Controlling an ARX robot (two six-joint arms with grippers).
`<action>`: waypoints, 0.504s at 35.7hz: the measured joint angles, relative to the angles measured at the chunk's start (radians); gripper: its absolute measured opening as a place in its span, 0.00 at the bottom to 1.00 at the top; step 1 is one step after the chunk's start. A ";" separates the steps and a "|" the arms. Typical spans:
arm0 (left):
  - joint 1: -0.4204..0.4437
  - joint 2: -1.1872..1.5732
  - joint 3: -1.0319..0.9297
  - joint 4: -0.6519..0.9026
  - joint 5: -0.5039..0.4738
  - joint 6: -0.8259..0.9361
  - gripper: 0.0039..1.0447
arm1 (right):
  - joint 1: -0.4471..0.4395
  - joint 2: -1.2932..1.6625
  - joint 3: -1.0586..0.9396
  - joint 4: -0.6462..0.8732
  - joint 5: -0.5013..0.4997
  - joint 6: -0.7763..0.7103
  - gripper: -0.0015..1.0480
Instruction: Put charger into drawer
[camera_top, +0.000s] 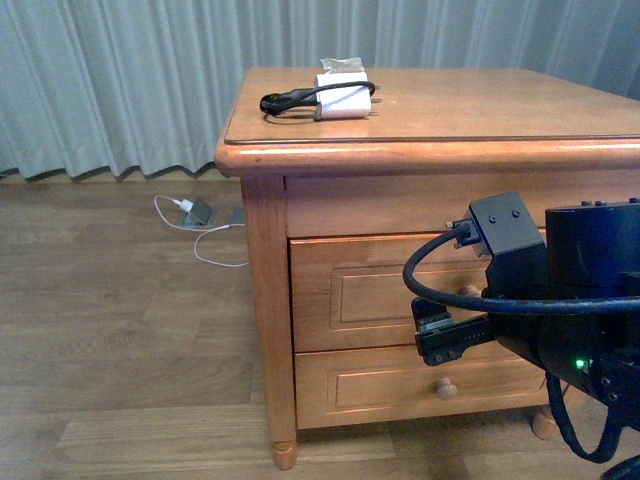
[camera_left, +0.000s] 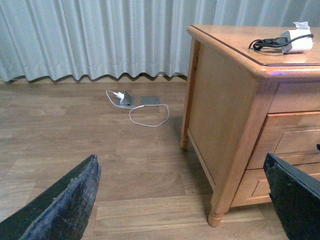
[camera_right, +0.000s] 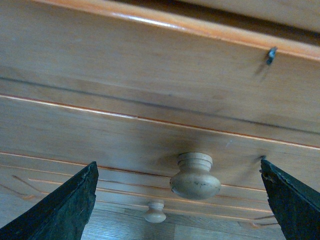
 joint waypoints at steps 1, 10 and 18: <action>0.000 0.000 0.000 0.000 0.000 0.000 0.94 | -0.002 0.006 0.006 0.000 0.001 0.000 0.91; 0.000 0.000 0.000 0.000 0.000 0.000 0.94 | -0.017 0.025 0.018 0.003 0.003 0.000 0.91; 0.000 0.000 0.000 0.000 0.000 0.000 0.94 | -0.019 0.031 0.023 0.003 0.014 -0.003 0.71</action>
